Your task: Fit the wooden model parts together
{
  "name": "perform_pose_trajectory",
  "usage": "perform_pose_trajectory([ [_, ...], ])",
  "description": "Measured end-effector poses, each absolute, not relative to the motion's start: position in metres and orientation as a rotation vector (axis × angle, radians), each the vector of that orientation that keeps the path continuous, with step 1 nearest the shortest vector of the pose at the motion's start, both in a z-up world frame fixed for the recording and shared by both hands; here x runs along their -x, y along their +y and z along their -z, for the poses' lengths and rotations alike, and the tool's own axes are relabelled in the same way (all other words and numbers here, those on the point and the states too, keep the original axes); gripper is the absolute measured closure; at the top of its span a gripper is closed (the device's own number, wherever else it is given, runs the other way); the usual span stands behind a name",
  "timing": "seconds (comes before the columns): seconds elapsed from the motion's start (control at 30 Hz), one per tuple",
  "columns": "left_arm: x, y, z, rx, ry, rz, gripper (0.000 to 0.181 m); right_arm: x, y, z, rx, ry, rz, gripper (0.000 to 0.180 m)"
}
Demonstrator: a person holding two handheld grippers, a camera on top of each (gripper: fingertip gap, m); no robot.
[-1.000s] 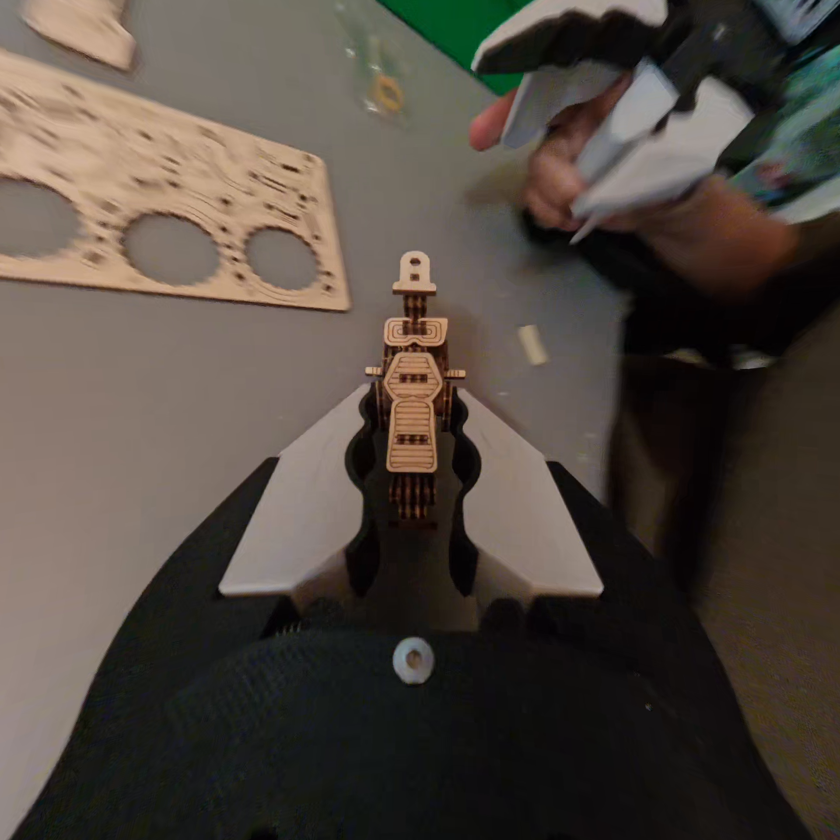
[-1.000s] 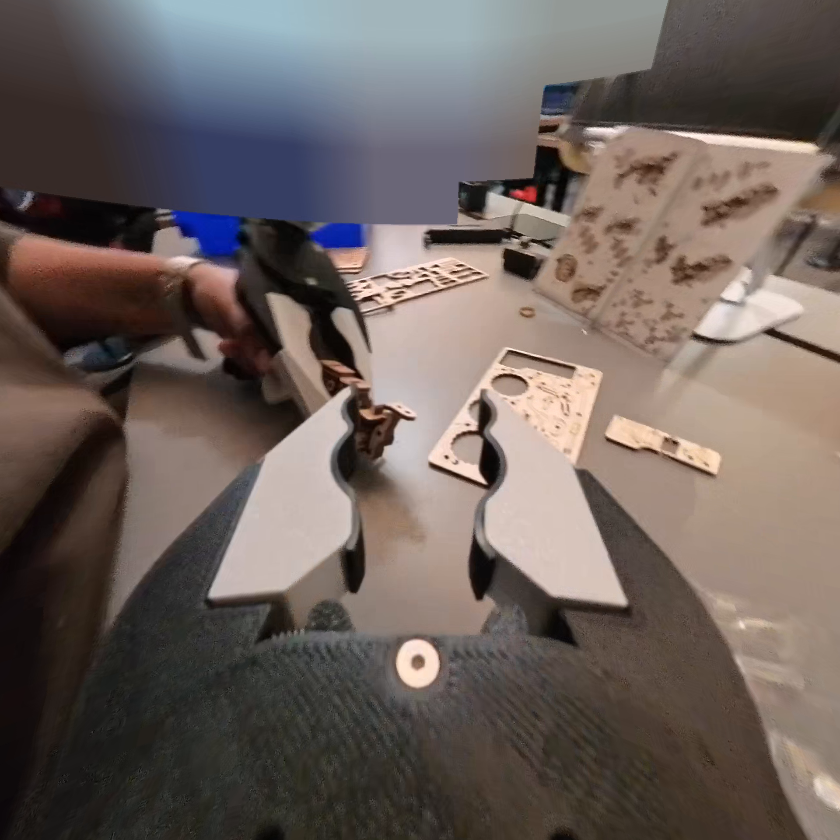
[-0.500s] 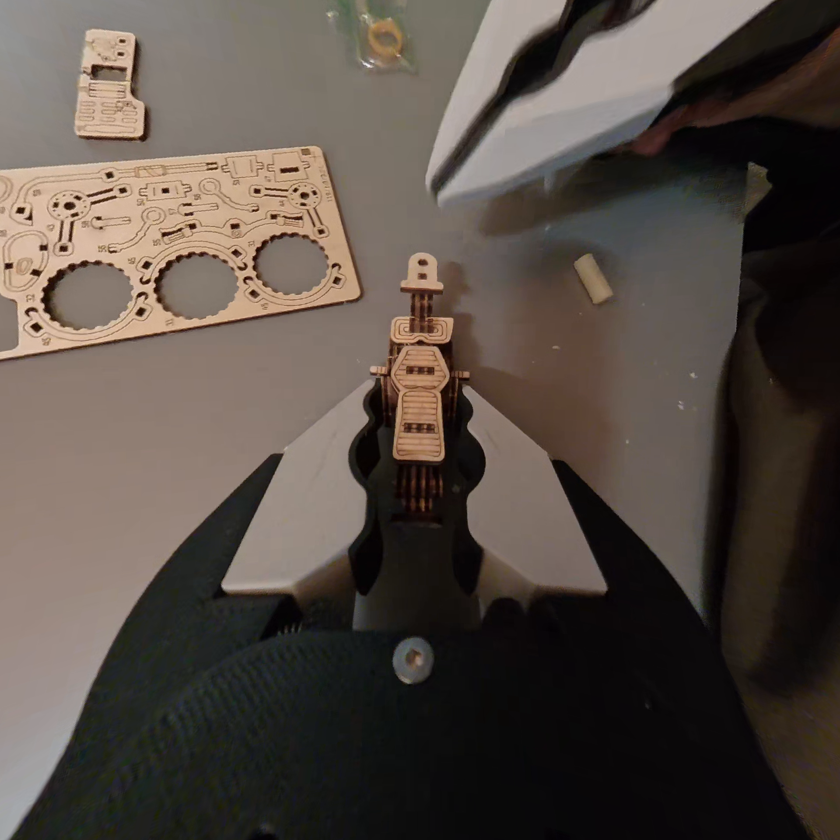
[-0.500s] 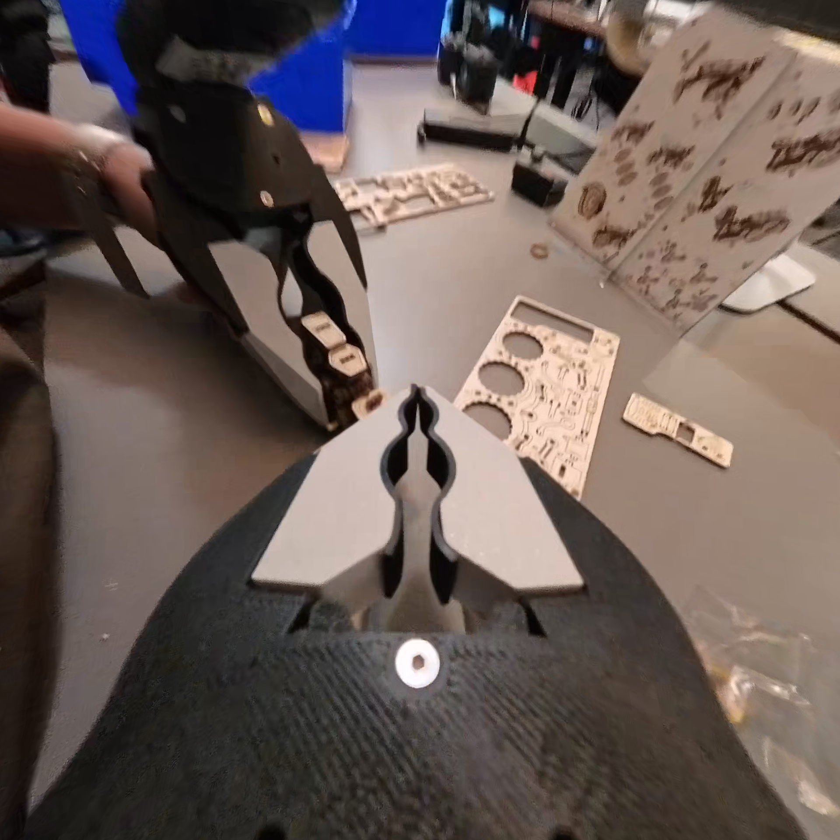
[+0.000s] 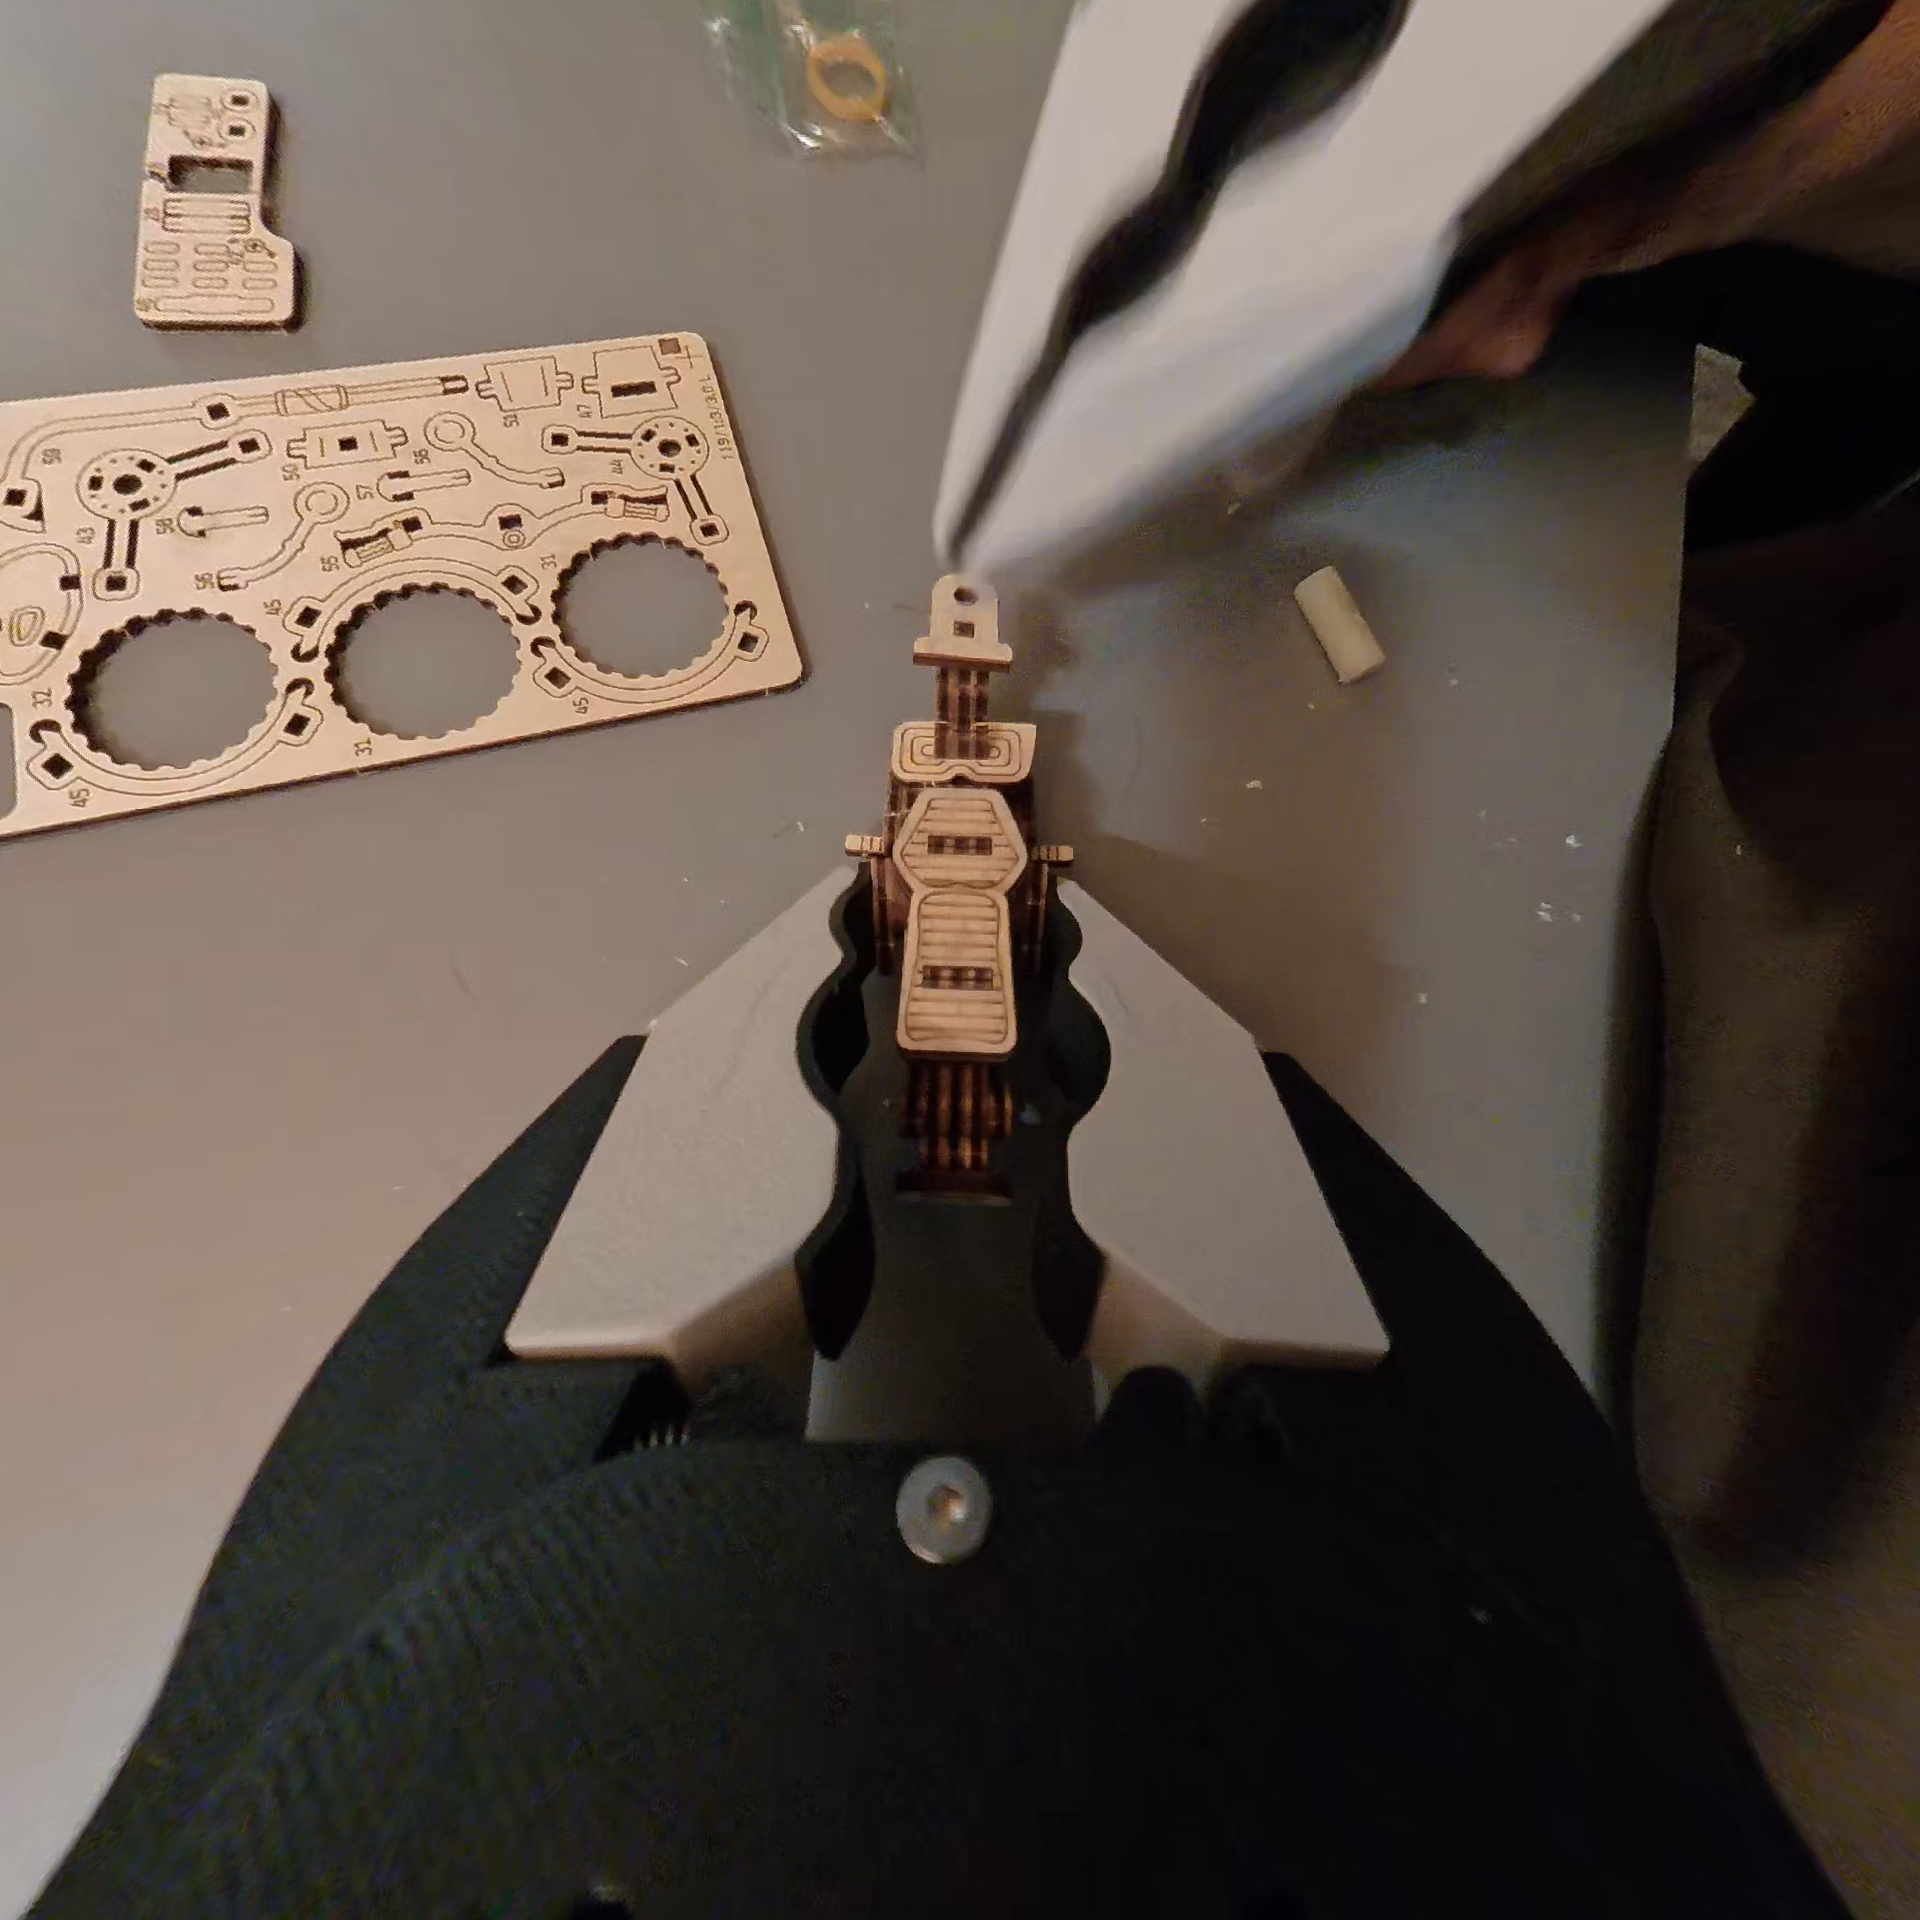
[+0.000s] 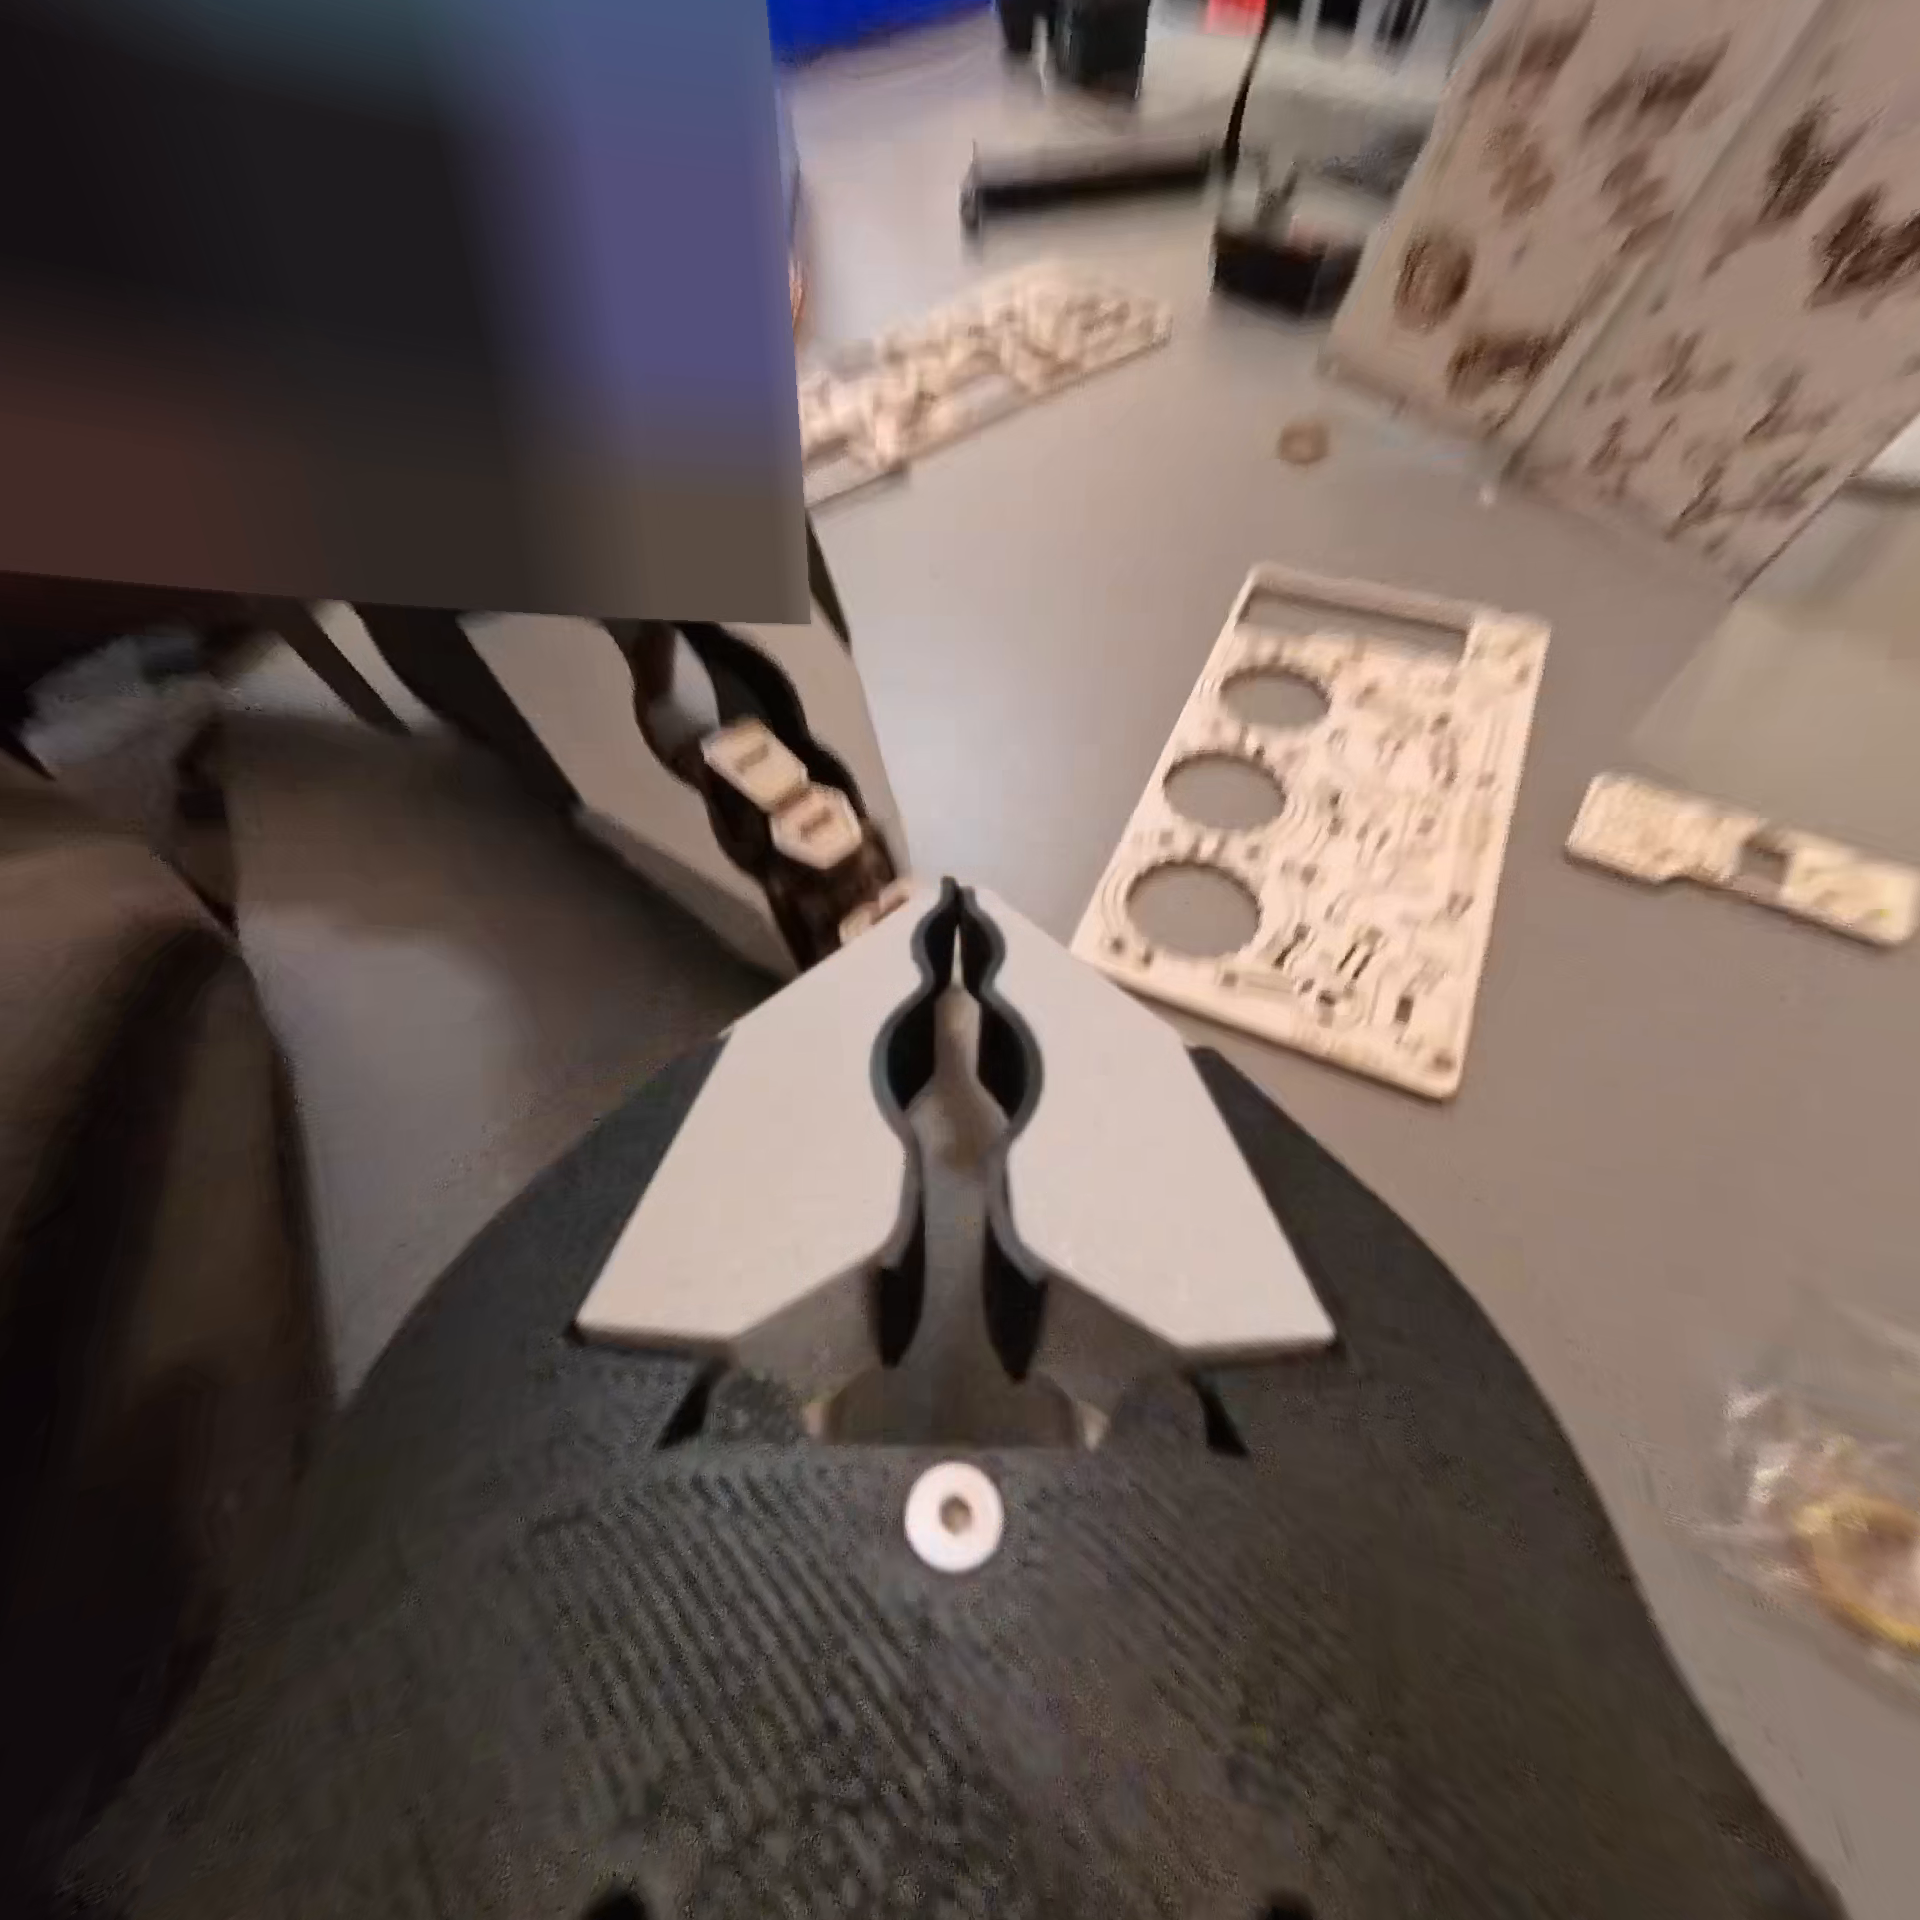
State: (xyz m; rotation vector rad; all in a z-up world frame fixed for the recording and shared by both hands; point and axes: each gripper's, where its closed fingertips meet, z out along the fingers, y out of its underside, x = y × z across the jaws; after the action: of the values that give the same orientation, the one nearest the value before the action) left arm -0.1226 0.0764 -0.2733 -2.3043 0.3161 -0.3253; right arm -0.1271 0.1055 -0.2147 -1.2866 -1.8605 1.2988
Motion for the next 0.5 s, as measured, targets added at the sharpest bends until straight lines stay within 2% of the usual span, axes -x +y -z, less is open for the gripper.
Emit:
perform_pose_trajectory([
  [0.07,0.122,0.076,0.273,2.306,0.312,0.337,0.152,0.126,0.105,0.232,1.353,-1.923,-1.253,0.18],
  [0.2,0.122,0.076,0.273,2.306,0.317,0.327,0.152,0.128,0.113,0.196,1.268,-1.782,-1.336,0.18],
  [0.33,0.123,0.076,0.274,2.307,0.309,0.335,0.151,0.126,0.105,0.233,1.389,-1.937,-1.255,0.18],
  [0.5,0.123,0.076,0.273,2.307,0.313,0.328,0.151,0.129,0.11,0.199,1.3,-1.797,-1.337,0.18],
])
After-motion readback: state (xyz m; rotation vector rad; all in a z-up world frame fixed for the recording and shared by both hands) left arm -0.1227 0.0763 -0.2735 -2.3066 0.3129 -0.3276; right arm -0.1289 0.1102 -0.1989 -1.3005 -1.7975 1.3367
